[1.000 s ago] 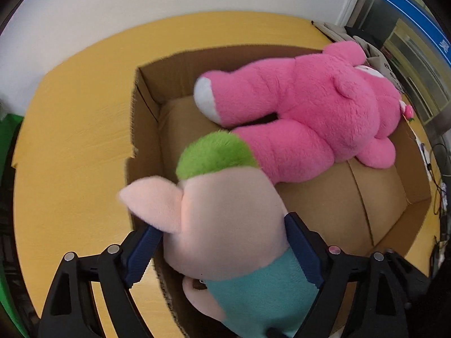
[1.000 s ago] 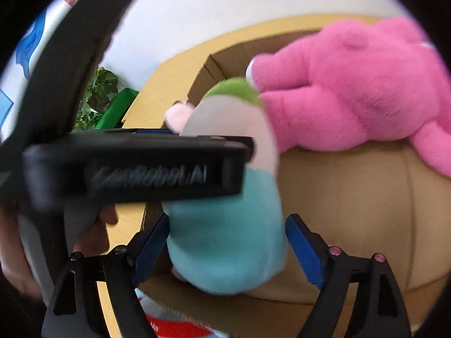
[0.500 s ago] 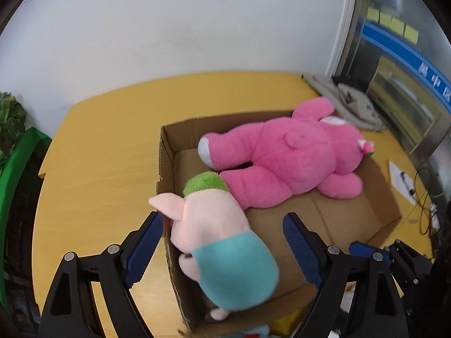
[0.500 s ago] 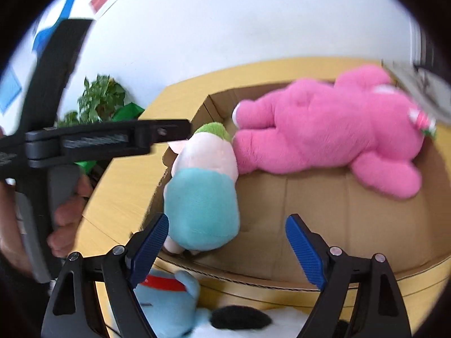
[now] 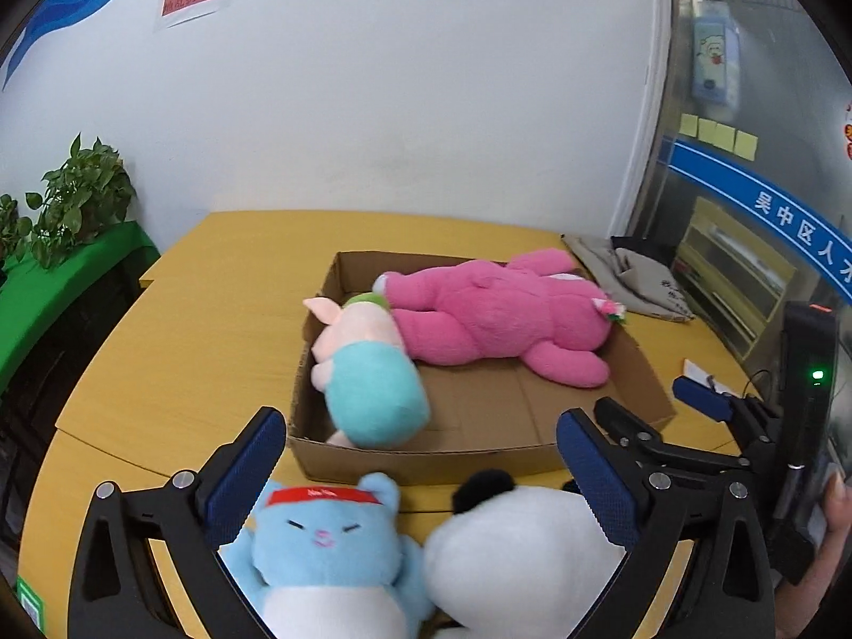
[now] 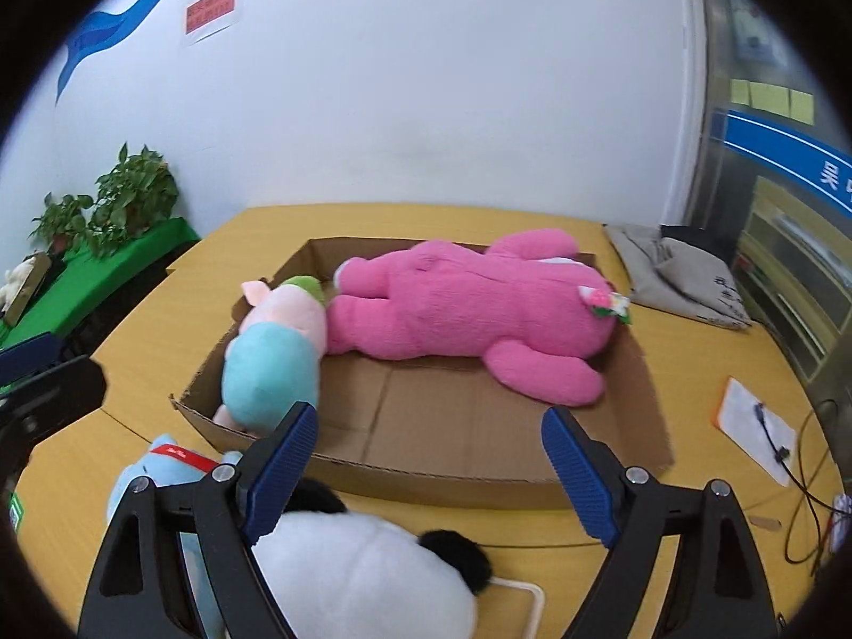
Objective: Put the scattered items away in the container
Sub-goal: 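Open both grippers and withdraw them from the pig plush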
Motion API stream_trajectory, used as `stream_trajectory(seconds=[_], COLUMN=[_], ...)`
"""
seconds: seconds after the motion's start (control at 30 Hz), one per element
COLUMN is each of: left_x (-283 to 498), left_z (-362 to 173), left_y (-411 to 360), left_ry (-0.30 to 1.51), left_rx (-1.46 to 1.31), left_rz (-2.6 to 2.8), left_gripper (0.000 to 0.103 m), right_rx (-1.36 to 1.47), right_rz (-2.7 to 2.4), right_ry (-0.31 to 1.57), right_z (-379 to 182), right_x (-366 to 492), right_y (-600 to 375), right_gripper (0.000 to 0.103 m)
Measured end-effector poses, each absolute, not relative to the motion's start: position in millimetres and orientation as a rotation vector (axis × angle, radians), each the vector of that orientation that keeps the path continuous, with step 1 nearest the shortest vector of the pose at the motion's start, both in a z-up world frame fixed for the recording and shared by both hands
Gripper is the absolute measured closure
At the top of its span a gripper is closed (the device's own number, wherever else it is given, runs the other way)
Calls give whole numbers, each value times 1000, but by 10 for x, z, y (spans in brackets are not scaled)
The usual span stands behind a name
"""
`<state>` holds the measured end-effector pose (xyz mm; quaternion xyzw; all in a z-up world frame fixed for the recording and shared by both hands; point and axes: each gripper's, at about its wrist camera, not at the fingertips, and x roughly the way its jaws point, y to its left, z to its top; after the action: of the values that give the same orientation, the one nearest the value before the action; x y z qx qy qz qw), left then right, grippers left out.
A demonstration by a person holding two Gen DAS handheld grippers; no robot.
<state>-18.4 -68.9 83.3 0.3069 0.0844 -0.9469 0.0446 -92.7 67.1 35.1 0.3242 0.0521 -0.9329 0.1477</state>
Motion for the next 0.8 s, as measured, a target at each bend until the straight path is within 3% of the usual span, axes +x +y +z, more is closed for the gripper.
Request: stream_trajectory(seconds=[0.8], left_x=[66], left_z=[764], left_y=[-393], left_ry=[246], left_rx=[988], left_rz=[-2918], left_gripper=[1], right_rx=[909], right_rz=[-2748], right_ry=[136], right_z=[473], right_x=[-667], right_y=[1006], right_gripper=[16])
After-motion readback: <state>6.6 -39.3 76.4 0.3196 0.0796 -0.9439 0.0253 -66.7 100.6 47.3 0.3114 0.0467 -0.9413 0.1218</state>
